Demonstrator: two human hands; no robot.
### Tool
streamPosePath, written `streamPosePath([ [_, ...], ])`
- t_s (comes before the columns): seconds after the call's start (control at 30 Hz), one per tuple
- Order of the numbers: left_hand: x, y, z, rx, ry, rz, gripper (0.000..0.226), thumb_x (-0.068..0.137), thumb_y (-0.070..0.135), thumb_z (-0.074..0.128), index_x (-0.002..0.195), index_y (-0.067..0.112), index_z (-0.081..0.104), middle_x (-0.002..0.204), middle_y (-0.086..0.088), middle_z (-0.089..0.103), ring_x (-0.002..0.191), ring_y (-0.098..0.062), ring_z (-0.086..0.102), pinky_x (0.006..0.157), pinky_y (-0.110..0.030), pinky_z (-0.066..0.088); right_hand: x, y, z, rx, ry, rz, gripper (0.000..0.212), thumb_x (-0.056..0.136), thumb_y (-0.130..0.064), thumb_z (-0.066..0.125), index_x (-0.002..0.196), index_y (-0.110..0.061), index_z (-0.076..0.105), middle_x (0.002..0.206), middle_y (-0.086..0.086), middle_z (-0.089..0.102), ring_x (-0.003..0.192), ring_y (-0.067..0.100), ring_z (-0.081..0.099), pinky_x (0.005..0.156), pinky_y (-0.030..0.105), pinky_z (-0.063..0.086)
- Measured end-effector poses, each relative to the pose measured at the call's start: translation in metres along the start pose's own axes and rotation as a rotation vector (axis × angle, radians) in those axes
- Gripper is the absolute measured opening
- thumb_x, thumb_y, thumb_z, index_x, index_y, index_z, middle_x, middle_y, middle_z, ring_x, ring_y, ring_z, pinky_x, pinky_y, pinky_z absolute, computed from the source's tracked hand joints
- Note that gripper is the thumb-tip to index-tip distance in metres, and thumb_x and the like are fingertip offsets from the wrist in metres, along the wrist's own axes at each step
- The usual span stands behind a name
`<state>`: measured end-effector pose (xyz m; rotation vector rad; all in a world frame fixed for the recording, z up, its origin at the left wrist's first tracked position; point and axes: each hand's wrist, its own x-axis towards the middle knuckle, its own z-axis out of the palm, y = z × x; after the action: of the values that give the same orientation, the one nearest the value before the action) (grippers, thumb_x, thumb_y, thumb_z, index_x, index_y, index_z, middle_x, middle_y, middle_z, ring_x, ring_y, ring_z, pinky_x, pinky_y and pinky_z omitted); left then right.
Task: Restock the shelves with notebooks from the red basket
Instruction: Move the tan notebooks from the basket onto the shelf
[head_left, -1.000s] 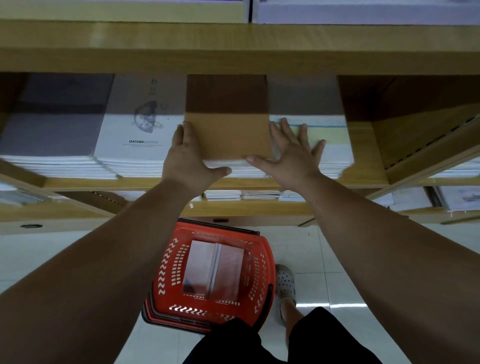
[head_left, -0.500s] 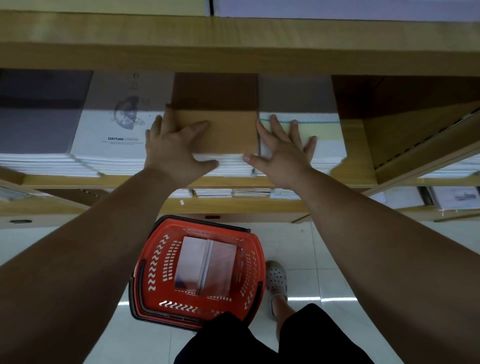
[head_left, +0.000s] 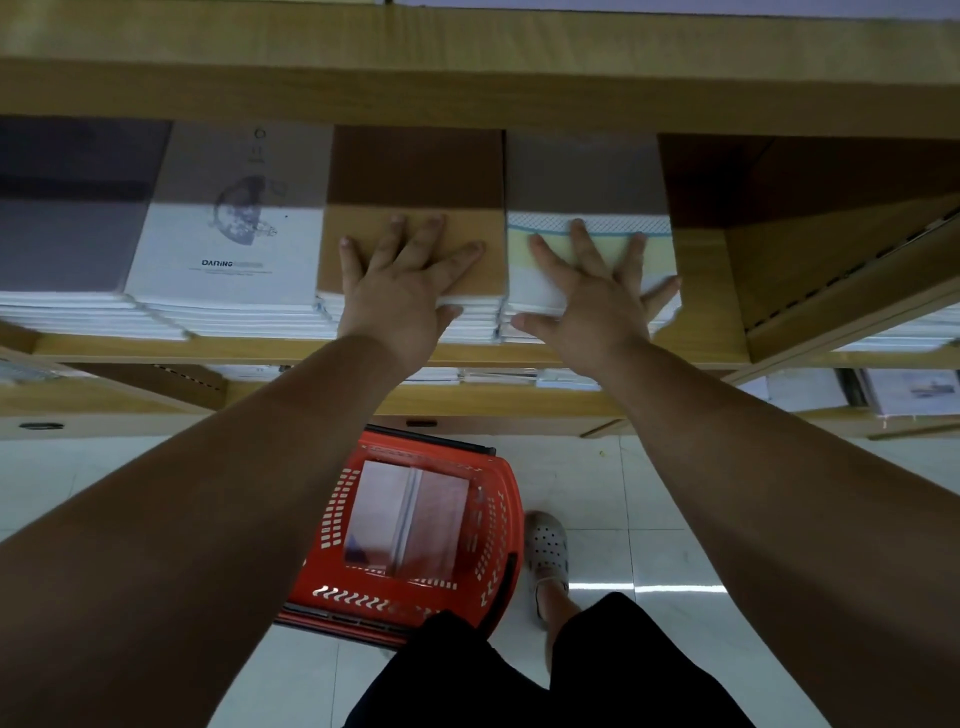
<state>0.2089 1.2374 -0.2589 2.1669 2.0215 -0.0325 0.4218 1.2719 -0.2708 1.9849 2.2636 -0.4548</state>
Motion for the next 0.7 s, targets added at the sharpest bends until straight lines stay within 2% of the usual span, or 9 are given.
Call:
streamPosePath([
  [0.1, 0.001, 0.000, 0.000, 0.007, -0.009, 0.000, 0.067, 0.103, 0.046, 0.049, 0.159, 0.053, 0.012, 0.173, 0.008, 0.002, 0.159, -0.030, -0.001, 0.122, -0.068, 0.000, 0.002, 0.003, -0.002, 0.018, -0.035, -0.025, 0.089, 0.089, -0.077, 0.053, 0.158, -0.061, -0.001, 0.173, -0.016, -0.017, 0.155, 0.044, -0.028, 0.111, 0.084, -0.008],
  [0.23, -0.003, 0.007, -0.013, 0.050, -0.067, -0.046, 0.076, 0.099, 0.048, 0.056, 0.159, 0.051, 0.011, 0.173, 0.008, -0.001, 0.159, -0.029, -0.001, 0.122, -0.068, 0.002, 0.000, 0.006, -0.013, 0.022, -0.119, -0.067, 0.111, 0.075, -0.085, 0.063, 0.161, -0.056, -0.002, 0.173, -0.013, -0.020, 0.154, 0.043, -0.030, 0.110, 0.083, -0.009],
  [0.3, -0.015, 0.013, -0.020, 0.069, -0.054, -0.082, 0.081, 0.094, 0.052, 0.060, 0.159, 0.047, 0.013, 0.173, 0.005, 0.000, 0.159, -0.031, 0.001, 0.123, -0.066, 0.004, -0.006, 0.003, -0.016, 0.039, -0.106, -0.087, 0.115, 0.076, -0.082, 0.066, 0.164, -0.049, 0.000, 0.174, -0.008, -0.019, 0.156, 0.039, -0.028, 0.113, 0.082, -0.008],
  [0.33, -0.025, 0.015, -0.022, 0.058, -0.023, -0.099, 0.081, 0.093, 0.052, 0.061, 0.159, 0.045, 0.016, 0.173, 0.001, 0.004, 0.158, -0.034, 0.006, 0.124, -0.064, 0.007, -0.012, 0.000, -0.015, 0.064, -0.078, -0.095, 0.113, 0.079, -0.079, 0.066, 0.165, -0.045, 0.001, 0.174, -0.006, -0.019, 0.157, 0.037, -0.027, 0.115, 0.079, -0.009],
  [0.4, -0.049, 0.014, -0.020, -0.009, 0.098, -0.111, 0.075, 0.090, 0.045, 0.067, 0.156, 0.037, 0.033, 0.166, -0.010, 0.025, 0.151, -0.039, 0.025, 0.120, -0.060, 0.025, -0.029, -0.012, -0.008, 0.135, -0.019, -0.106, 0.103, 0.088, -0.067, 0.066, 0.166, -0.041, 0.005, 0.174, -0.001, -0.020, 0.158, 0.034, -0.026, 0.120, 0.073, -0.009],
  [0.47, -0.075, 0.003, -0.011, -0.105, 0.226, -0.109, 0.063, 0.087, 0.033, 0.072, 0.146, 0.024, 0.052, 0.149, -0.016, 0.047, 0.135, -0.043, 0.044, 0.107, -0.057, 0.043, -0.049, -0.028, 0.006, 0.183, 0.036, -0.109, 0.094, 0.092, -0.056, 0.066, 0.166, -0.041, 0.009, 0.174, 0.002, -0.019, 0.159, 0.032, -0.024, 0.124, 0.067, -0.008],
  [0.5, -0.087, -0.006, -0.004, -0.137, 0.248, -0.112, 0.058, 0.086, 0.029, 0.072, 0.141, 0.019, 0.057, 0.142, -0.018, 0.052, 0.128, -0.044, 0.049, 0.102, -0.057, 0.046, -0.059, -0.037, 0.016, 0.195, 0.068, -0.102, 0.092, 0.093, -0.053, 0.066, 0.166, -0.040, 0.011, 0.175, 0.003, -0.018, 0.159, 0.032, -0.023, 0.126, 0.065, -0.007],
  [0.6, -0.120, -0.045, 0.020, -0.189, 0.193, -0.129, 0.052, 0.084, 0.026, 0.073, 0.134, 0.015, 0.063, 0.138, -0.020, 0.054, 0.123, -0.046, 0.051, 0.098, -0.058, 0.049, -0.086, -0.067, 0.047, 0.257, 0.173, -0.067, 0.086, 0.095, -0.047, 0.065, 0.165, -0.039, 0.016, 0.175, 0.007, -0.013, 0.160, 0.034, -0.018, 0.126, 0.061, -0.004],
  [0.7, -0.153, -0.094, 0.041, -0.269, 0.087, -0.128, 0.053, 0.087, 0.029, 0.072, 0.137, 0.015, 0.061, 0.143, -0.020, 0.050, 0.129, -0.045, 0.046, 0.105, -0.057, 0.044, -0.114, -0.101, 0.081, 0.300, 0.187, -0.032, 0.083, 0.095, -0.044, 0.065, 0.164, -0.040, 0.020, 0.176, 0.006, -0.008, 0.161, 0.032, -0.013, 0.127, 0.057, 0.001],
])
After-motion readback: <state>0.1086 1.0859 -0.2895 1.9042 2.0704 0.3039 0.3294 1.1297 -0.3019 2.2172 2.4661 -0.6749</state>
